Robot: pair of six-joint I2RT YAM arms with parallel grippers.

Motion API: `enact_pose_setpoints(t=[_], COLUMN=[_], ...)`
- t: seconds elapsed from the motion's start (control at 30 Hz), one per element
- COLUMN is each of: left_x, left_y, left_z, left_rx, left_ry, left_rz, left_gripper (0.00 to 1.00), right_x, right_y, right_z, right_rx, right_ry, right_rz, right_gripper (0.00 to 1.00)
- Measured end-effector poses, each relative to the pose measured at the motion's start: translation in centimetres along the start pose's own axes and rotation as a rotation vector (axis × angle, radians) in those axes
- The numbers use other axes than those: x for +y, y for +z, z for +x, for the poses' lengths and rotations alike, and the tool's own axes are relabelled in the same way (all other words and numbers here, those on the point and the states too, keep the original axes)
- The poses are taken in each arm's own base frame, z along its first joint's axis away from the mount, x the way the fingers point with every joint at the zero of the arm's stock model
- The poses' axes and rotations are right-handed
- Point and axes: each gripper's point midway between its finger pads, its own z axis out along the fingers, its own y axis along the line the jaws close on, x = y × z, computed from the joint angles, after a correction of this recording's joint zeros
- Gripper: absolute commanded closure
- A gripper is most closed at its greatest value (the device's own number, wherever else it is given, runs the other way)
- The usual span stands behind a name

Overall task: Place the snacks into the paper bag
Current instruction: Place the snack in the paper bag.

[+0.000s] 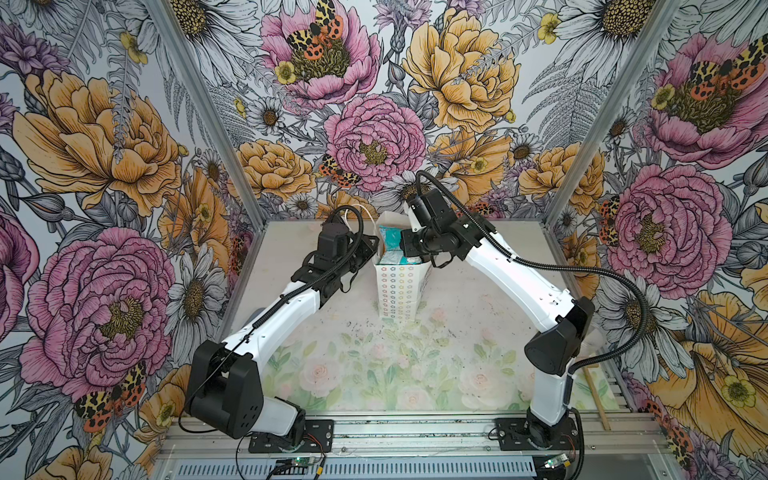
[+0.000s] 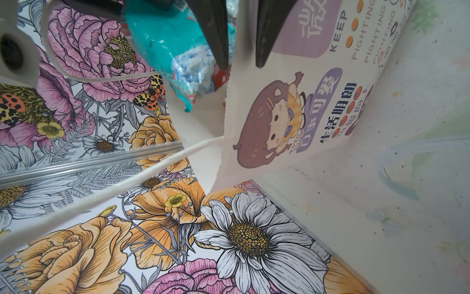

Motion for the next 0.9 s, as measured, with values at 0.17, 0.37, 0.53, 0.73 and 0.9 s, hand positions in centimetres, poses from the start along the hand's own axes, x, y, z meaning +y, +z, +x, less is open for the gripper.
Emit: enact_pose_setpoints(t=[0.17, 0.37, 0.53, 0.73, 0.9], left_x=[-0.5, -1.0, -1.0, -0.6, -1.5], left_y=[-0.5, -1.0, -1.5, -2.0, -3.6], left_z=[-0.2, -0.4, -0.8, -0.9, -1.3], left_rx=[-0.008, -0.016, -0.028, -0.035, -0.051], left_ry=[0.002, 0.005, 0.003, 0.0, 0.006], left_rz=[0.015, 0.028, 0.032, 0.027, 0.051], left_gripper=[0.77, 0.76, 0.75, 0.74, 0.74], right_x=[0.0, 0.1, 0.1, 0.3, 0.5], right_y=[0.0, -0.2, -0.2, -0.2, -0.3], right_z=[0.0, -0.2, -0.2, -0.2, -0.1], right_rx=[0.0, -0.007, -0.007, -0.003, 0.0], right_ry=[0.0, 0.0, 0.001, 0.0, -0.002], right_rz=[0.0, -0.004, -0.006, -0.014, -0.025], right_gripper=[0.64, 0.61, 0.57, 0.54, 0.53])
